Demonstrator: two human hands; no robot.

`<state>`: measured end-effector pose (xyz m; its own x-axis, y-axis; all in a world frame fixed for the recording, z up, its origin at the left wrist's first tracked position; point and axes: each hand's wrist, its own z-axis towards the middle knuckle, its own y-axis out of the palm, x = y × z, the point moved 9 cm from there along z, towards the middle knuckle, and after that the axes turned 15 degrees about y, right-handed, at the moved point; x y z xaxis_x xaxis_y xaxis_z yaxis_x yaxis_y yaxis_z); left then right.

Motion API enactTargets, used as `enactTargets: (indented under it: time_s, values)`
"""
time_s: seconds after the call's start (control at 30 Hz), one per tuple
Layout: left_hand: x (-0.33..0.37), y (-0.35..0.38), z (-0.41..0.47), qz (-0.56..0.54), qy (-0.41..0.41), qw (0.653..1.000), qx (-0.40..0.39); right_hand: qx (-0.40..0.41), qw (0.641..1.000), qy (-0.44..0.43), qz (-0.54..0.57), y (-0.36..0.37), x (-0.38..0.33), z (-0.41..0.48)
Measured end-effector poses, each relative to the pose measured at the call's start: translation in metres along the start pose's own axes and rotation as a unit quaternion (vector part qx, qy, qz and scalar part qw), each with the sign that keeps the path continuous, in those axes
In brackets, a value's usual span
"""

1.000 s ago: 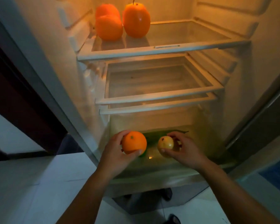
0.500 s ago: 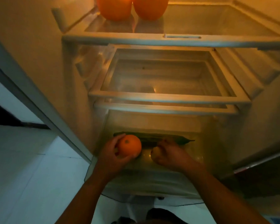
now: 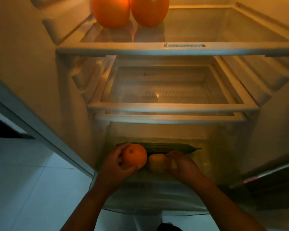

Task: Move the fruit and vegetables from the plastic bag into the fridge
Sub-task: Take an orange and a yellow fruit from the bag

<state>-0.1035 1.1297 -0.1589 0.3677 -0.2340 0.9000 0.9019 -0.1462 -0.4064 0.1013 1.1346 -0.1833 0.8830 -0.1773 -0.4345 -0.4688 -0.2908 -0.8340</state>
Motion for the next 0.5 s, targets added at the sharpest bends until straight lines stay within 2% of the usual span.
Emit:
enactTargets:
  time_s: [0.1,0.3,0.4,0.5]
  values:
    - [0.014,-0.007,0.006,-0.001,0.029,1.000,0.000,0.041,0.995,-0.017,0.084,-0.018,-0.003,-0.008]
    - [0.059,-0.028,0.024,0.005,0.068,0.997,-0.033,0.090,0.986,-0.054,0.126,-0.057,-0.018,-0.022]
    - [0.091,-0.041,0.031,-0.002,0.090,0.995,-0.043,0.138,0.972,-0.083,0.172,-0.091,-0.035,-0.043]
    - [0.125,-0.058,0.036,0.019,0.114,0.993,-0.029,0.140,0.957,-0.108,0.230,-0.125,-0.059,-0.065]
